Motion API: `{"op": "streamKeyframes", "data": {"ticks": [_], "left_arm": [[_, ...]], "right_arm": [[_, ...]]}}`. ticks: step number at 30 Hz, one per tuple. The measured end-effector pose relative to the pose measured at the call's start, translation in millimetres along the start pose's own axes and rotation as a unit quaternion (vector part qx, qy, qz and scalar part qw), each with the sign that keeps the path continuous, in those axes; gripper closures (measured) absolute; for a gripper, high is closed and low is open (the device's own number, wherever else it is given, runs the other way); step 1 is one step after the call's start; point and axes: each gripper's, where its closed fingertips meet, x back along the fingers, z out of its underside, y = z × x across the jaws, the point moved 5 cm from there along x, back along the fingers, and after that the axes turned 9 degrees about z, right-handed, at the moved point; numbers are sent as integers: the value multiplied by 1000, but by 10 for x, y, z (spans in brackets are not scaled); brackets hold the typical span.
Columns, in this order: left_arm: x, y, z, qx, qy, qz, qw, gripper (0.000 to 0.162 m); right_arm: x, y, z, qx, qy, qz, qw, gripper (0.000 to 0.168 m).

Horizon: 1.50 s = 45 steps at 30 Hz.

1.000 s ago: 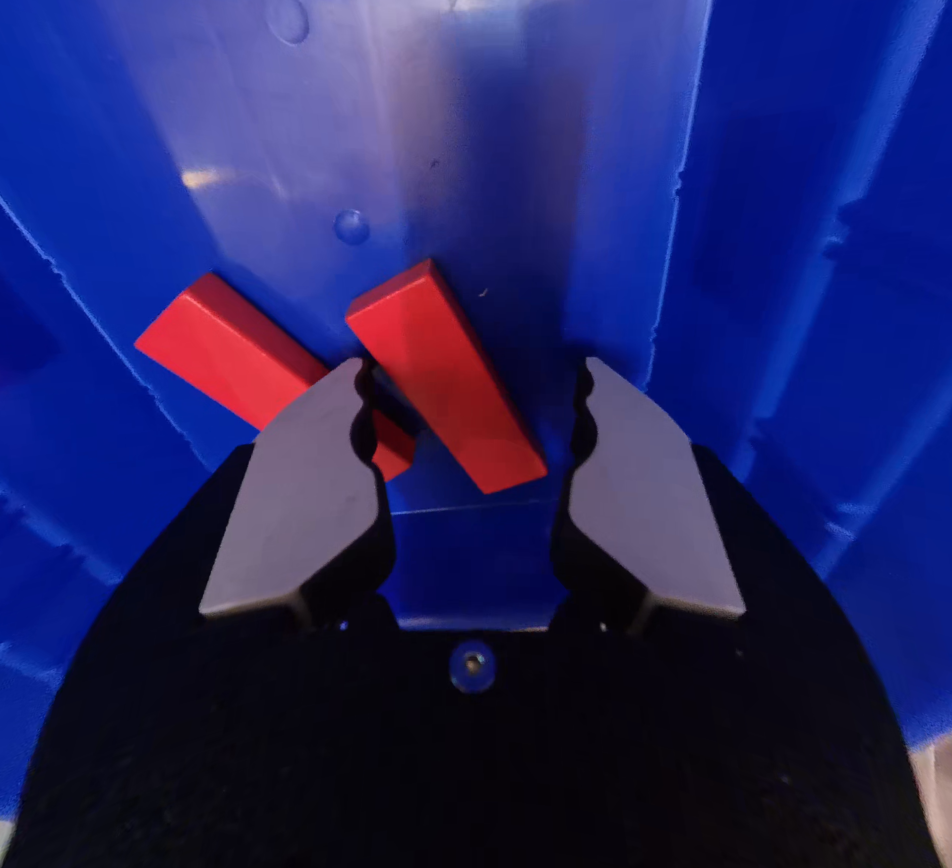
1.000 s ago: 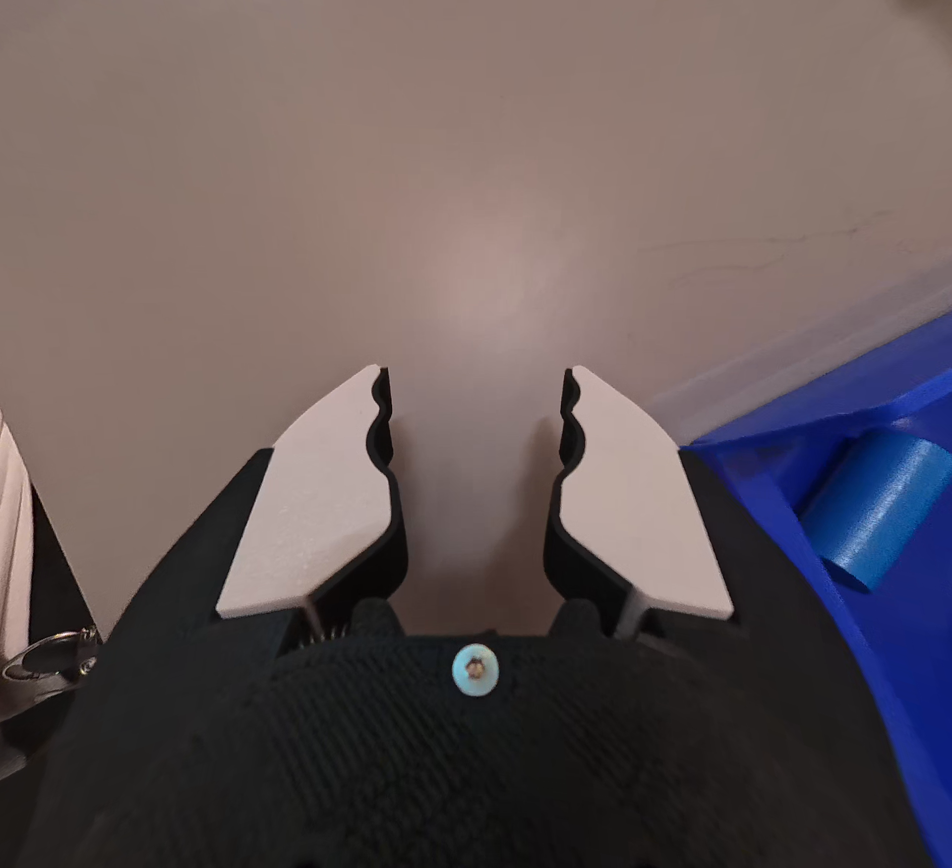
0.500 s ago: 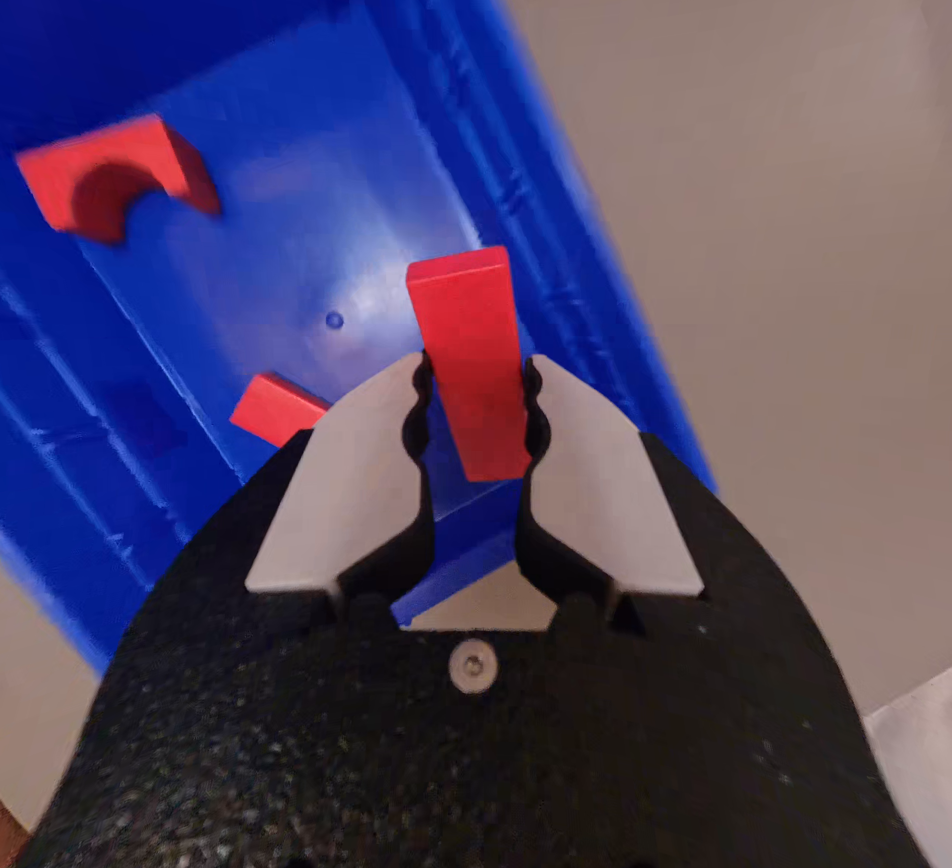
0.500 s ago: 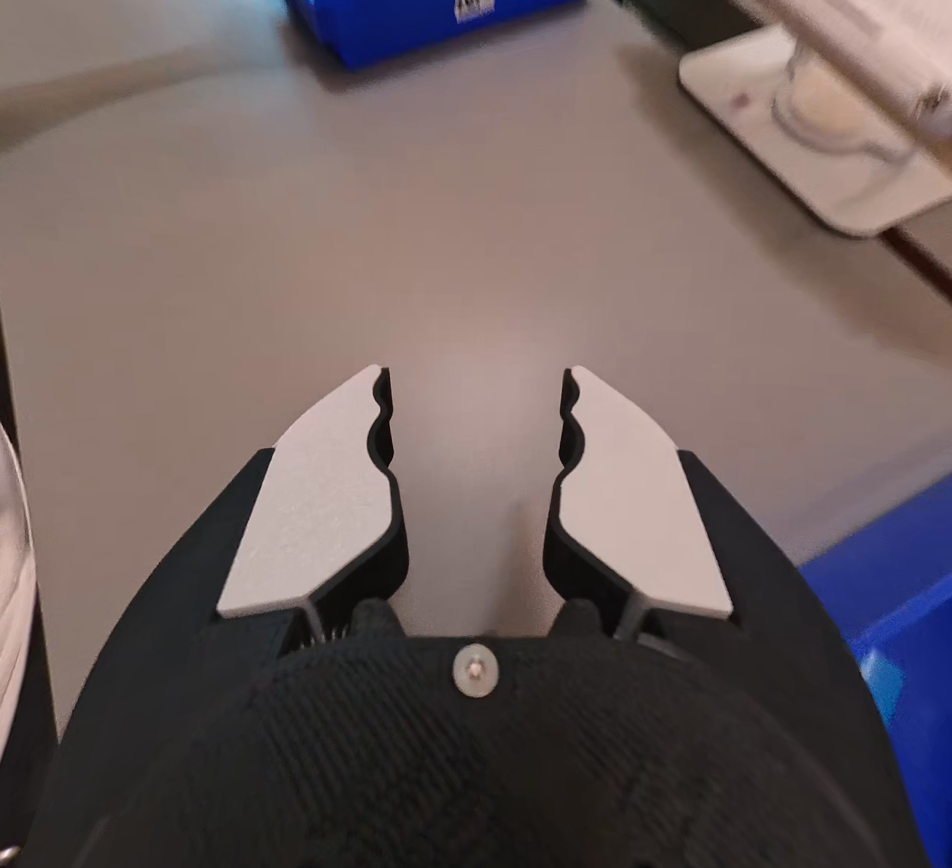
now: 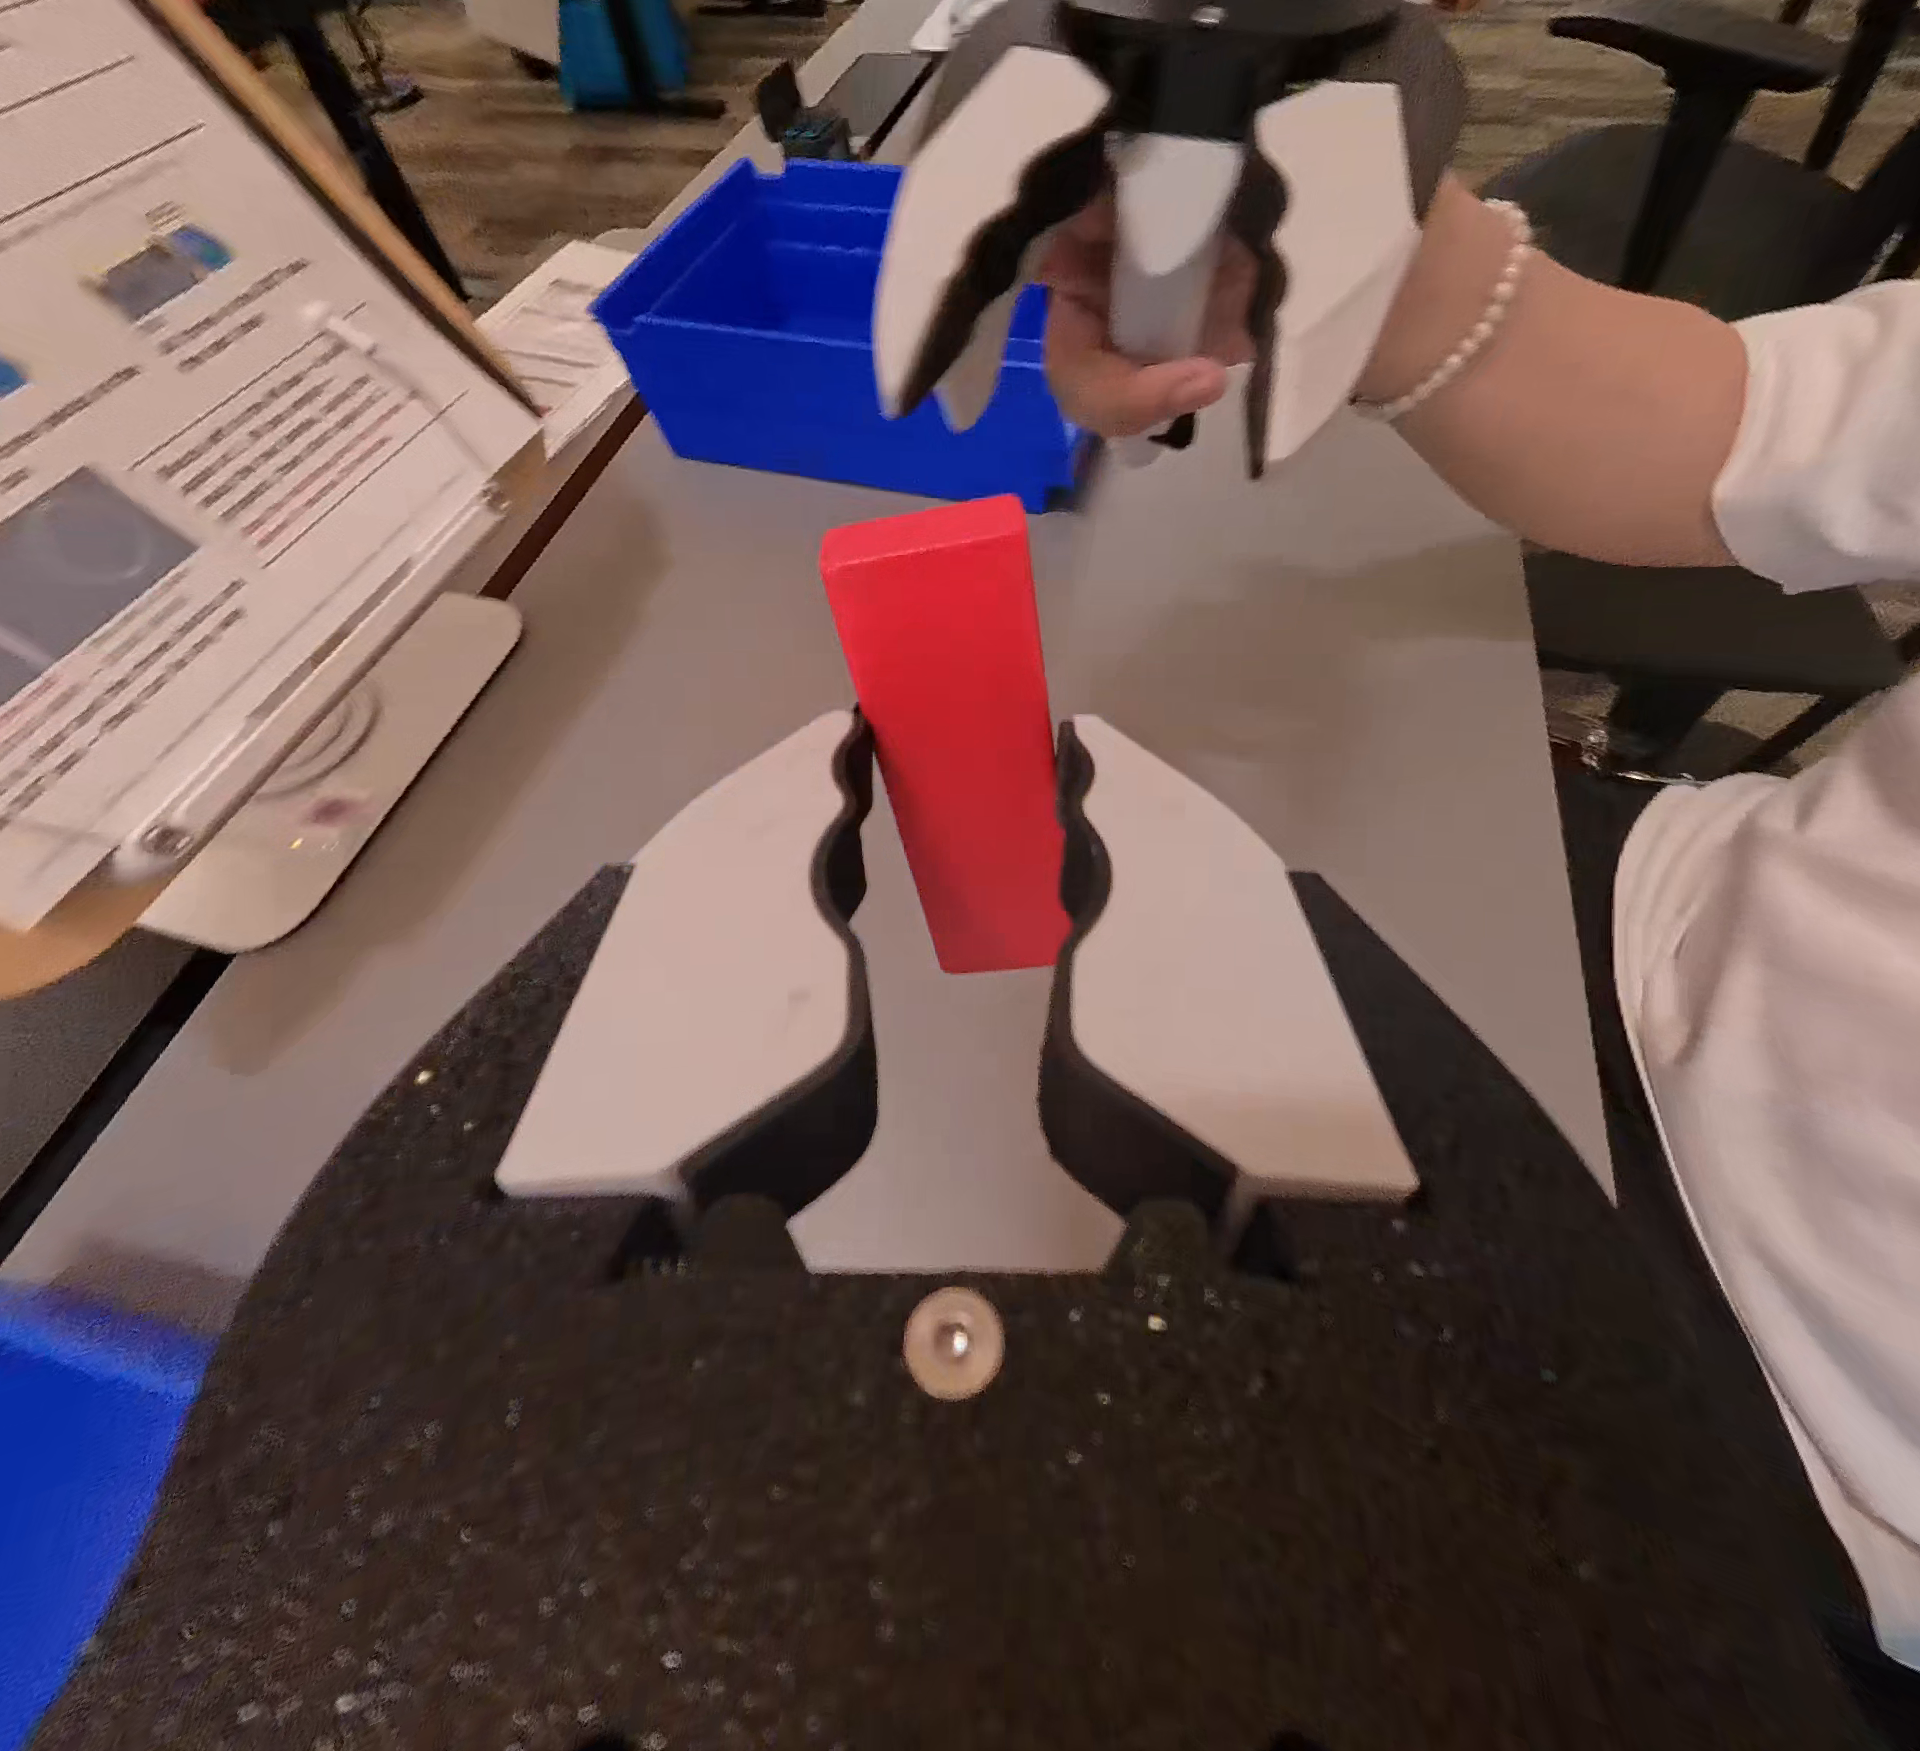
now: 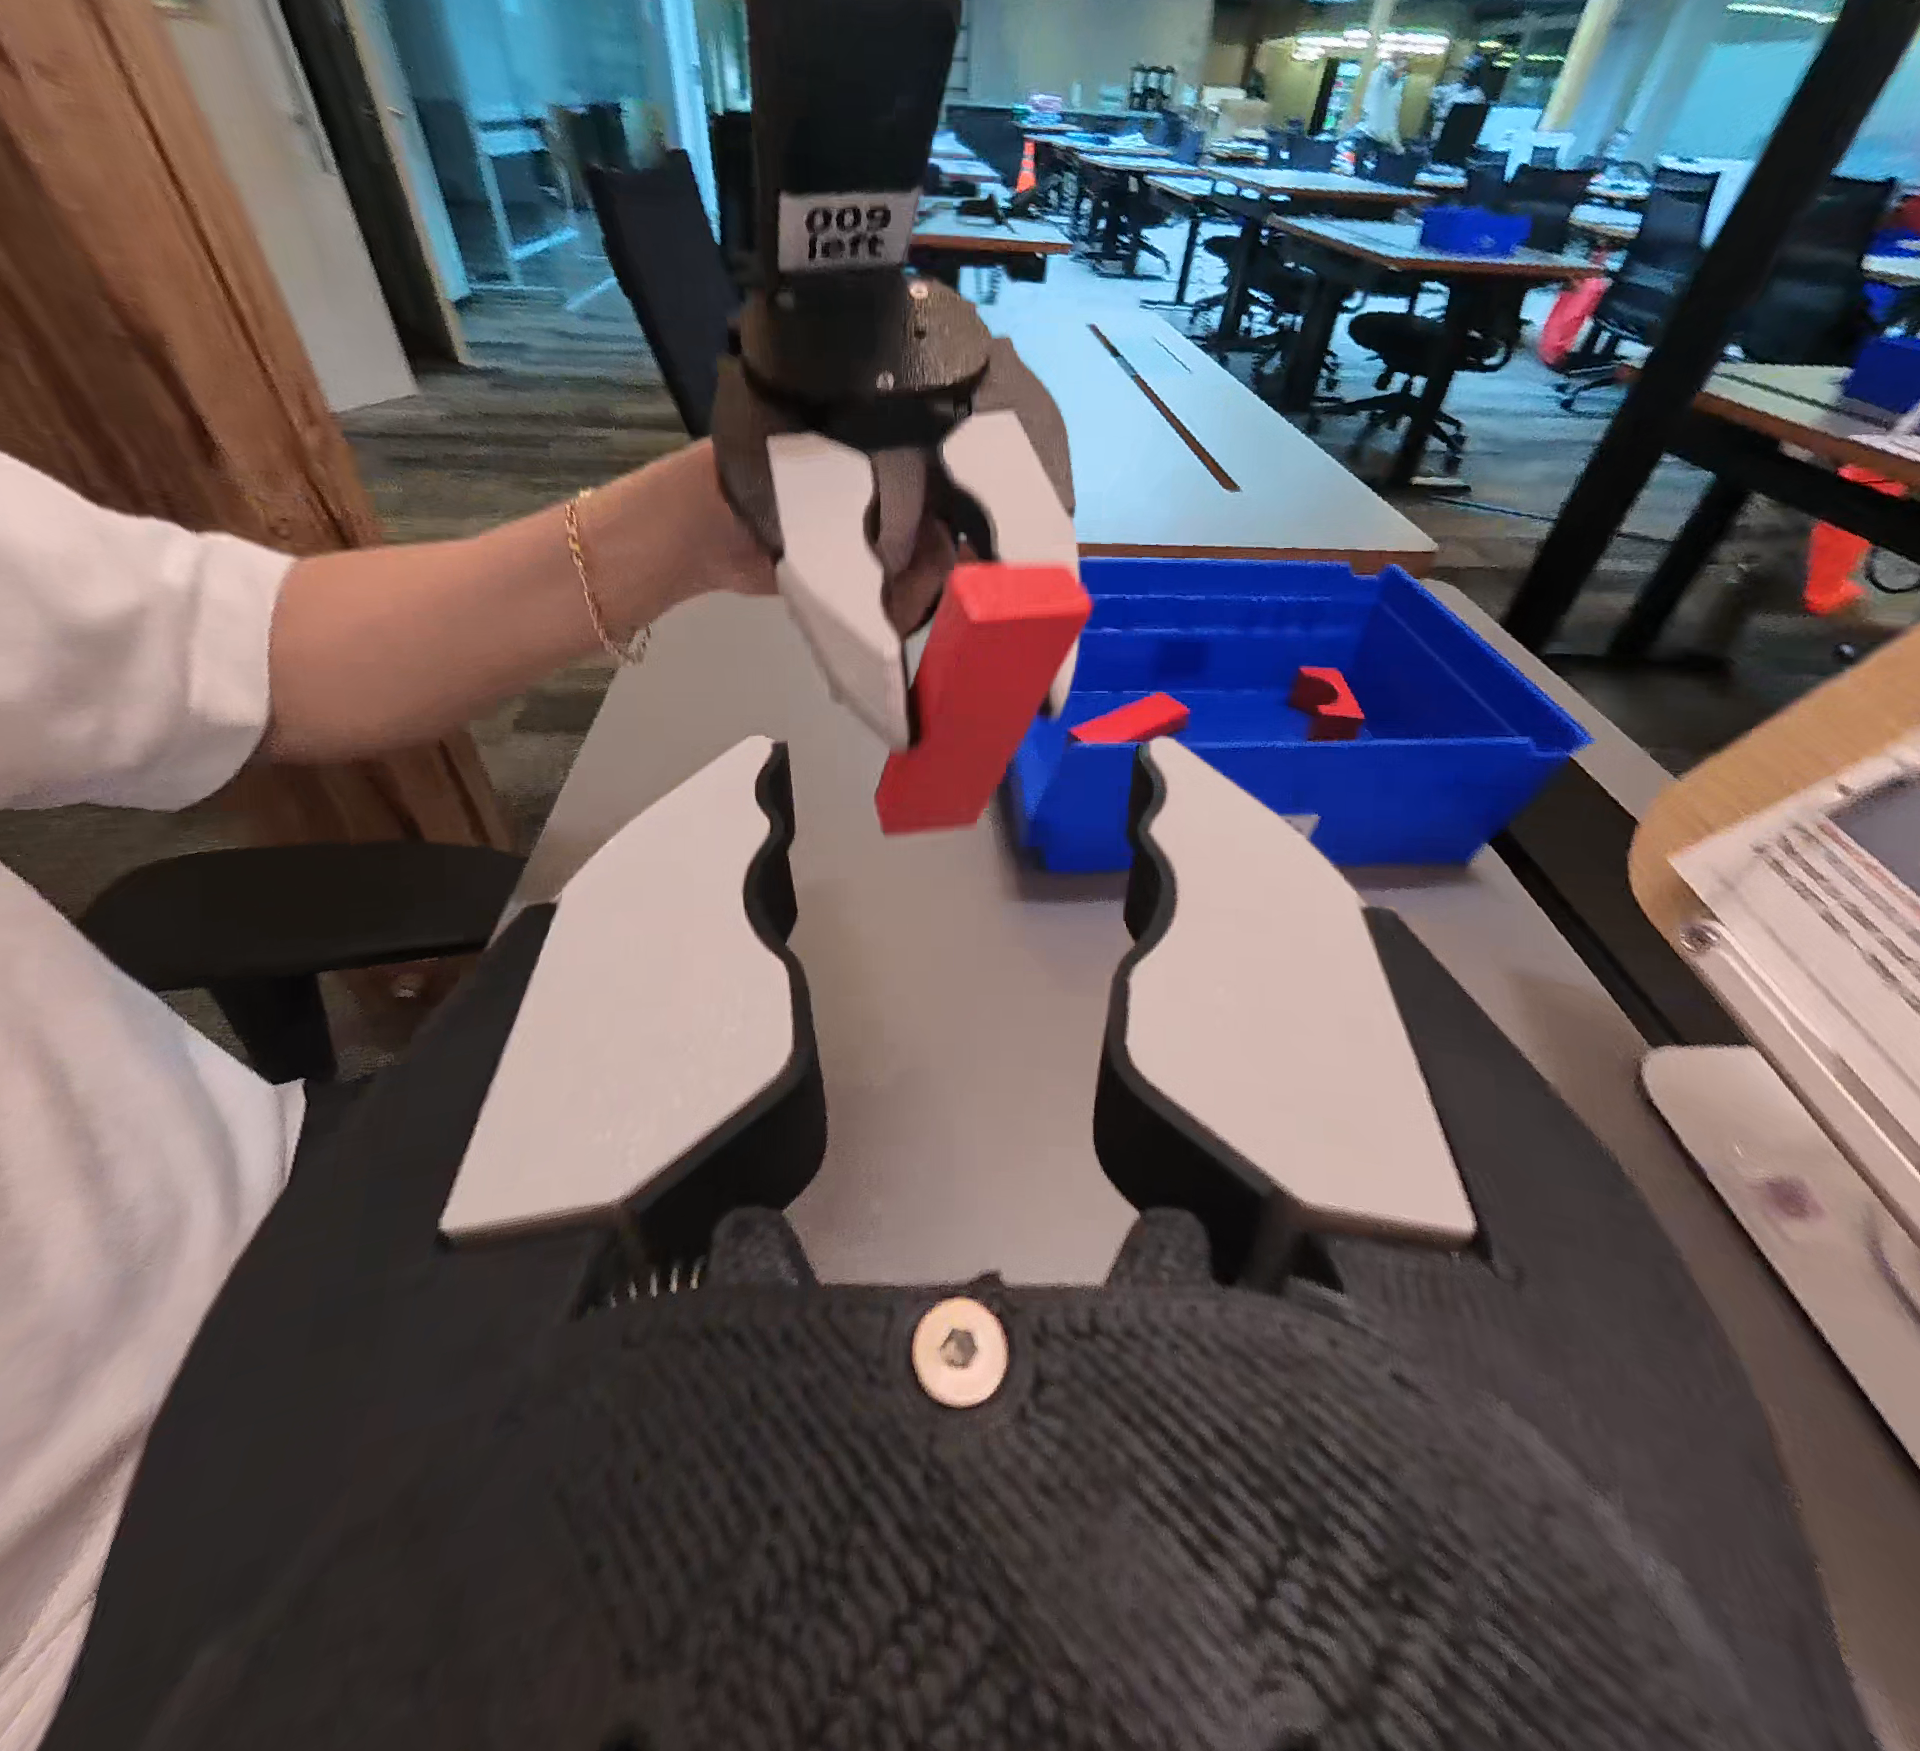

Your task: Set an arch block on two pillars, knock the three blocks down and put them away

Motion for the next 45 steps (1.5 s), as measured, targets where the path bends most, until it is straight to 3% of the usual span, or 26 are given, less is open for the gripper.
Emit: {"op": "streamKeyframes", "data": {"ticks": [5, 14, 30, 31, 32, 33, 39, 45], "left_arm": [[-219, -226, 19, -25, -6, 38, 999, 129], [-241, -406, 110, -40, -7, 48, 998, 129], [-474, -452, 252, -34, 14, 60, 998, 130], [-490, -449, 246, -32, 7, 57, 998, 128], [-501, -433, 236, -29, -1, 47, 998, 114], [-506, -405, 233, -22, -6, 30, 999, 98], [-397, -334, 309, -6, 2, -45, 999, 90], [-340, -356, 459, 30, -1, -46, 998, 90]], "right_arm": [[-114, 97, -27, 10, 4, -38, 999, 122], [-193, 252, 55, 46, 36, -99, 993, 136], [-53, 281, 269, 85, 119, -91, 985, 136], [-30, 274, 266, 83, 119, -90, 985, 136], [-2, 254, 257, 79, 120, -85, 986, 137], [30, 206, 243, 77, 119, -71, 987, 137], [412, -540, 437, 64, 194, 87, 975, 136], [674, -1044, 883, 102, 252, 68, 960, 136]]}}
